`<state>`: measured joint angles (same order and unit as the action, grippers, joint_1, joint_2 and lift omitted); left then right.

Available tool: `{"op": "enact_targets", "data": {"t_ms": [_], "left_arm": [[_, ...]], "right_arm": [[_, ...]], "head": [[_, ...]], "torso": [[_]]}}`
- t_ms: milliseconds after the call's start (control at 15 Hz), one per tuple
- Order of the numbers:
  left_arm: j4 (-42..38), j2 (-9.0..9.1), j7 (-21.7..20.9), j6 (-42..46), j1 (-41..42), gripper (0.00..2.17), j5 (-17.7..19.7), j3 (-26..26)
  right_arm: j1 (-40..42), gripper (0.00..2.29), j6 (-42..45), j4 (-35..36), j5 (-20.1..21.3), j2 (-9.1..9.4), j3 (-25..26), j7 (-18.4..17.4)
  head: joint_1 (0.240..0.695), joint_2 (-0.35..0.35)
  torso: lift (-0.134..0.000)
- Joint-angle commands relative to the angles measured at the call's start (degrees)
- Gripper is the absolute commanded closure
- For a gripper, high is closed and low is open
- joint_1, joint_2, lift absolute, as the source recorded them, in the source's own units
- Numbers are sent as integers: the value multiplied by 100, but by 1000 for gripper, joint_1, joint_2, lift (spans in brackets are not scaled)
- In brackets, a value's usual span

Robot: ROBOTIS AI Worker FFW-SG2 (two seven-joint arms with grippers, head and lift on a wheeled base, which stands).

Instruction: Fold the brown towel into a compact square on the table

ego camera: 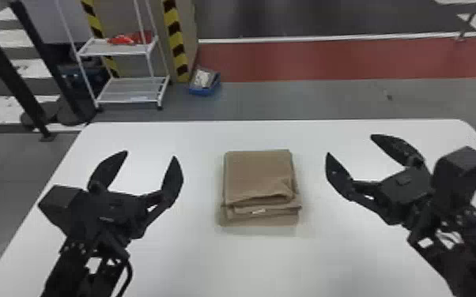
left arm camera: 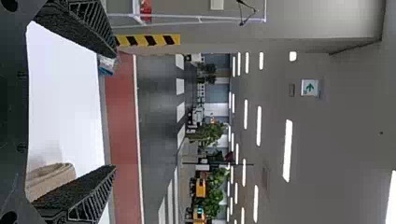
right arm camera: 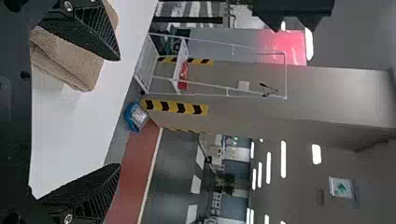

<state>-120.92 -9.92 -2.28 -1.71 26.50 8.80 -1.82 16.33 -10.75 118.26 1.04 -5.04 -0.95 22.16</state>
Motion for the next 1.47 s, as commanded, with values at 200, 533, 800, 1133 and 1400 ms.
{"op": "enact_targets", "data": {"t_ms": [200,533,800,1133,1400], "left_arm": [[69,78,8,34,83,43,96,-178],[350,69,167,543,-5,43,96,-196],[333,60,158,561,-5,43,96,-187],[306,60,158,614,31,43,96,-196],[254,69,158,614,48,43,96,-196]], "right_arm": [[732,83,2045,-207,-623,21,-46,-608],[1039,83,1694,-31,-447,74,-134,-1698],[1118,83,850,206,-447,74,-99,-1759],[1083,83,762,206,-377,74,-134,-1768],[1066,83,780,198,-377,65,-160,-1768]], "head": [[695,124],[695,107],[695,95],[695,95],[695,98]], "torso": [[-123],[-123],[-123],[-123],[-123]]}}
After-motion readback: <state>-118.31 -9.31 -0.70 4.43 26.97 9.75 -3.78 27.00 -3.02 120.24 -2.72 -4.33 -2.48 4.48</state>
